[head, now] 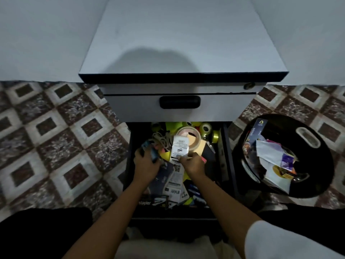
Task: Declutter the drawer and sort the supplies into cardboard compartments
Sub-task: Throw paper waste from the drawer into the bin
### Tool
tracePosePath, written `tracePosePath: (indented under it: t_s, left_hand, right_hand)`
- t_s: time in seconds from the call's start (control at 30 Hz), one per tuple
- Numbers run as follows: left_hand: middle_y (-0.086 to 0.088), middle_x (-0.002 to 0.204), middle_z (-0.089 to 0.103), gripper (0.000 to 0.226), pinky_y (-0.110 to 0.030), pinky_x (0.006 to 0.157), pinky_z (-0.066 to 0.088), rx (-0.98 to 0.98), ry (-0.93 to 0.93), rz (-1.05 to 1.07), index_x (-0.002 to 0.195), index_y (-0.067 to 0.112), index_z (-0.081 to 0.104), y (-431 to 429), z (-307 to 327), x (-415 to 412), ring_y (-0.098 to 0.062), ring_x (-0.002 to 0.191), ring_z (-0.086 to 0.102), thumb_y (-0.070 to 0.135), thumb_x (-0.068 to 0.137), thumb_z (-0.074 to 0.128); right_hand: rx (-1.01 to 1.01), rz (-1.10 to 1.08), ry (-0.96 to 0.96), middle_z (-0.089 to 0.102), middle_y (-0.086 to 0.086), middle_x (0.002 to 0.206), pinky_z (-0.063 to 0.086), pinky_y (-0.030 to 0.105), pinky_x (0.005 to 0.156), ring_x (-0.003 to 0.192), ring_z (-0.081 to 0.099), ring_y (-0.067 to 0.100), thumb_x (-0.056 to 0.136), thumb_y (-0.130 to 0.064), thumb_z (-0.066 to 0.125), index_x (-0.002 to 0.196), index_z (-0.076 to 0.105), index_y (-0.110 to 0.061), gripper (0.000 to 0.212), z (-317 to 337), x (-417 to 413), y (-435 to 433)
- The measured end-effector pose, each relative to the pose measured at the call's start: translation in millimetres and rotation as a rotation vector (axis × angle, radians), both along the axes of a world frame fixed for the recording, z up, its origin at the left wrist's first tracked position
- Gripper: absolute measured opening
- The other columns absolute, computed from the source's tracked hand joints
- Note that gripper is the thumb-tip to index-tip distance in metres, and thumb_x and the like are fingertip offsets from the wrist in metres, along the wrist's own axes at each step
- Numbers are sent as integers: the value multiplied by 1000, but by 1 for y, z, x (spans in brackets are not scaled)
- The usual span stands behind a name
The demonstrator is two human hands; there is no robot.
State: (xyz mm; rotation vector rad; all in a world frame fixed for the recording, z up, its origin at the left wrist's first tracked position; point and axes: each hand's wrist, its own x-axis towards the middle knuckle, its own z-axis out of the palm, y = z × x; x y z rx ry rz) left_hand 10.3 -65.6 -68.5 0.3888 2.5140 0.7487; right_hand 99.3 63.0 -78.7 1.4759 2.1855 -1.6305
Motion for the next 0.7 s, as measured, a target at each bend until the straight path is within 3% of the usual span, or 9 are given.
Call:
tracePosePath:
  t_s: [0.07,0.17,0.27,0.47,0.63,0.7]
  left_hand:
    - [-22,153,8,72,-43,104,34,-37,-138,-32,151,22,11,-3,-6,-5,-43,132,28,34,94,53]
    - [-20,151,21,71,-35,90,41,-1,-213,-105,150,27,5,-7,-11,-7,-39,126,40,33,96,50]
    - [-17,146,32,61,-36,91,43,27,-131,-138,149,26,20,-14,-12,-6,-37,120,46,24,96,50]
    - [-12,147,32,46,-32,97,41,115,-4,-172,139,19,45,-27,-1,-1,-29,120,49,16,94,53]
    - [-4,146,35,36,-21,98,35,209,-109,-242,128,13,56,-44,-2,13,-21,132,38,10,93,51]
    - [-7,135,47,27,-16,94,32,173,-122,-220,118,10,61,-49,-8,18,-21,125,45,13,93,53]
  right_hand:
    - [2,-8,-26,62,18,120,45,37,84,111,57,34,88,-24,65,121,54,0,43,-5,-4,-3]
    - [17,19,-53,62,16,122,45,35,85,112,56,33,90,-19,62,120,59,-2,35,-10,-7,-4]
    - [29,23,-34,62,16,122,45,36,87,111,56,34,92,-16,56,122,59,-3,33,-11,-4,-4]
    - [65,-47,101,64,18,114,48,35,80,103,60,33,92,-11,54,120,59,-1,29,-2,12,12]
    - [-1,33,73,65,16,112,48,35,82,103,61,32,92,-11,57,117,61,1,28,-2,22,12]
    - [-1,99,34,65,16,110,44,32,80,102,59,31,93,-13,56,114,62,1,27,-6,25,4]
